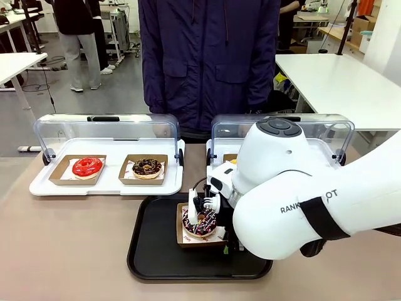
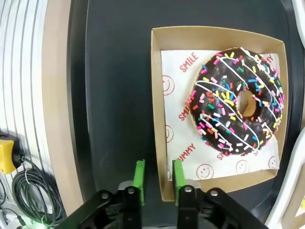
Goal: Move the fourth donut from the left to the tray.
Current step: Pick up the Paper togo box containing the Donut indicated by the person and place it on the Handle tray.
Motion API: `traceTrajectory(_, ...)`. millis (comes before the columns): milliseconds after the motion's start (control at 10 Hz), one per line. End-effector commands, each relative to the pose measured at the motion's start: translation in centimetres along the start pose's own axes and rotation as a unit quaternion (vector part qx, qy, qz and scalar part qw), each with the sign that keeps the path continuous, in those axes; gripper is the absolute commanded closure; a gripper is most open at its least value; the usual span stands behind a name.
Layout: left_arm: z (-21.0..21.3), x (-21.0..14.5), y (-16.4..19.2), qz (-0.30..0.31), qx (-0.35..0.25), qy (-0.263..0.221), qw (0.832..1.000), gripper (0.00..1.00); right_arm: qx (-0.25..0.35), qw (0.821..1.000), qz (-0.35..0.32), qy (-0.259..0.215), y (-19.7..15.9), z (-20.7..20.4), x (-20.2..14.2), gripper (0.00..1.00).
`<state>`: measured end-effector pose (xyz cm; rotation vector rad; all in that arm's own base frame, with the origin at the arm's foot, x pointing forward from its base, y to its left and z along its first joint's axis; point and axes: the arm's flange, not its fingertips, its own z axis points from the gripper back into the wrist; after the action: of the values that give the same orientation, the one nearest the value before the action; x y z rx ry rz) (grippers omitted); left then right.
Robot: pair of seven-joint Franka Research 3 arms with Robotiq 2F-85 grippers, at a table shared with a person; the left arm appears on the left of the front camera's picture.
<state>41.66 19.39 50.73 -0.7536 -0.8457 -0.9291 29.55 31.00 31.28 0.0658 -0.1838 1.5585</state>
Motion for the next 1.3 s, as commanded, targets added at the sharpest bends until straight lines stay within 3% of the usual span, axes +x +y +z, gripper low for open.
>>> traceTrajectory(0,0.1,0.3,-0.1,-0.002,-0.003,-0.001,1.0,0.0,0.0,1.0,0.01,-0.015,1.8,2.4,-1.0,0.0)
traceTrajectory(500,0.1,0.3,-0.1,-0.002,-0.003,-0.001,1.0,0.0,-0.02,0.999,0.013,-0.024,1.2,7.5,-0.4,0.0)
traceTrajectory(700,0.1,0.3,-0.1,-0.002,-0.003,-0.001,1.0,0.0,-0.01,0.999,0.02,-0.042,0.5,8.2,-0.8,0.0)
traceTrajectory(800,0.1,0.3,-0.1,-0.002,-0.003,-0.001,1.0,0.0,-0.032,0.999,0.007,-0.019,0.6,7.5,0.2,0.0)
traceTrajectory(1200,0.1,0.3,-0.1,-0.002,-0.003,-0.001,1.0,0.0,-0.032,0.999,0.007,-0.019,0.6,7.5,0.2,0.0)
